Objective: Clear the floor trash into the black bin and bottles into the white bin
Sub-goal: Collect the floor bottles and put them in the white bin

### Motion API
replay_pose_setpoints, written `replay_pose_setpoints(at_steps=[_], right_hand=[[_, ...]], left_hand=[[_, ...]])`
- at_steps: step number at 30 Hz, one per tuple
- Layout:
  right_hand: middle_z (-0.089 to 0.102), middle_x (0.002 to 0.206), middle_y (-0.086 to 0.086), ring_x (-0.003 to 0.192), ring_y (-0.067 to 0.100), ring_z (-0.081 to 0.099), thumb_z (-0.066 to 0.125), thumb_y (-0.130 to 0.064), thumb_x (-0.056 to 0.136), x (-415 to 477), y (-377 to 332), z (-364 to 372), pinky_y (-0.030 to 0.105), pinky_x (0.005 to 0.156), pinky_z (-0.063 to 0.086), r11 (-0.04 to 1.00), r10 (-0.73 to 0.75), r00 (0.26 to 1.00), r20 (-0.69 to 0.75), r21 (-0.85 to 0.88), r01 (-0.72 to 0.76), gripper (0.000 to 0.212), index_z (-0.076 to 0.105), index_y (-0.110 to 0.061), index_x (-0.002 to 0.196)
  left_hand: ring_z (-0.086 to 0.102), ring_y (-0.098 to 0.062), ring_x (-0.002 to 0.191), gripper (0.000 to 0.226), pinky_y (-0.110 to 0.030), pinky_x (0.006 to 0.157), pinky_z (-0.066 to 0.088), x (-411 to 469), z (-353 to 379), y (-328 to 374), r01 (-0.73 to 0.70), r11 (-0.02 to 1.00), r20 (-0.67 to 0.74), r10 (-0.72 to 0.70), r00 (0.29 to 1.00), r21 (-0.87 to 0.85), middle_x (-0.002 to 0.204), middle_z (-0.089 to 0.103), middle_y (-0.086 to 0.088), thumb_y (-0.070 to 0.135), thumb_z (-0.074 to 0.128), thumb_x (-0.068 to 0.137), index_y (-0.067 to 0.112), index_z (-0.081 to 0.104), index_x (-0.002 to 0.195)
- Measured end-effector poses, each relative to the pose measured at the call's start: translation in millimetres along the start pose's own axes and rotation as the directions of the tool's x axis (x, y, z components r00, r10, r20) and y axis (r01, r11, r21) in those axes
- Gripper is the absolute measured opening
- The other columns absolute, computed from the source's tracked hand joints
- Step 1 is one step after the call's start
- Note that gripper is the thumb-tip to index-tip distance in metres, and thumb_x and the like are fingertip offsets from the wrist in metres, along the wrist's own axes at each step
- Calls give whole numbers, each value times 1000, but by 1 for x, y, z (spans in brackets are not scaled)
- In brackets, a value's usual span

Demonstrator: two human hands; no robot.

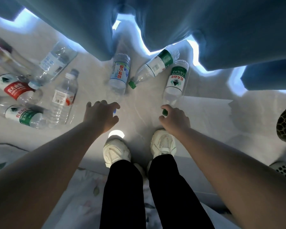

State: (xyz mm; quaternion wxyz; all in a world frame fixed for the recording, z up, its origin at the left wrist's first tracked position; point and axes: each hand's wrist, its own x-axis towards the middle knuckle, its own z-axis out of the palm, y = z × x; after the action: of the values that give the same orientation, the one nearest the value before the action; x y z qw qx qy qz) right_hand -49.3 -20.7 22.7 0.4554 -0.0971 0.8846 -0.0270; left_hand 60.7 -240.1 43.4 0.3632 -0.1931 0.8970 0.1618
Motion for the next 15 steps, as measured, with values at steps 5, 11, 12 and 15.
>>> replay_pose_setpoints(at_steps=[5, 11, 12, 15], right_hand=[[56, 110, 12, 104, 32, 54, 53, -30, 91, -65, -3, -70, 38, 84, 39, 991, -104, 976, -192, -105, 85, 30, 49, -26, 120], [69, 98, 12, 87, 34, 65, 52, -31, 94, -179, -6, -158, 36, 79, 39, 956, -271, 884, -382, -210, 202, 26, 50, -21, 118], [70, 95, 10, 83, 33, 66, 53, -31, 93, -204, -6, -174, 35, 78, 39, 957, -280, 867, -412, -196, 215, 26, 50, -20, 116], [72, 91, 6, 79, 31, 65, 54, -35, 92, -284, -9, -227, 35, 81, 39, 972, -236, 850, -472, -119, 204, 27, 51, -18, 113]], left_hand=[[60, -28, 90, 38, -36, 80, 47, -69, -72, 30, -45, 991, -118, 29, 993, -129, 105, 55, -11, 29, 64, 88, 23, 49, 122], [60, -32, 70, 28, -34, 67, 47, -170, -166, 76, -234, 964, -360, 174, 916, -130, 84, 56, -8, 21, 61, 88, 24, 52, 114], [60, -32, 68, 28, -34, 66, 46, -191, -185, 86, -276, 953, -389, 210, 897, -121, 82, 58, -6, 21, 62, 87, 24, 52, 113], [63, -31, 68, 29, -33, 69, 43, -258, -249, 117, -352, 926, -460, 255, 851, -138, 78, 66, -2, 25, 65, 84, 24, 54, 110]])
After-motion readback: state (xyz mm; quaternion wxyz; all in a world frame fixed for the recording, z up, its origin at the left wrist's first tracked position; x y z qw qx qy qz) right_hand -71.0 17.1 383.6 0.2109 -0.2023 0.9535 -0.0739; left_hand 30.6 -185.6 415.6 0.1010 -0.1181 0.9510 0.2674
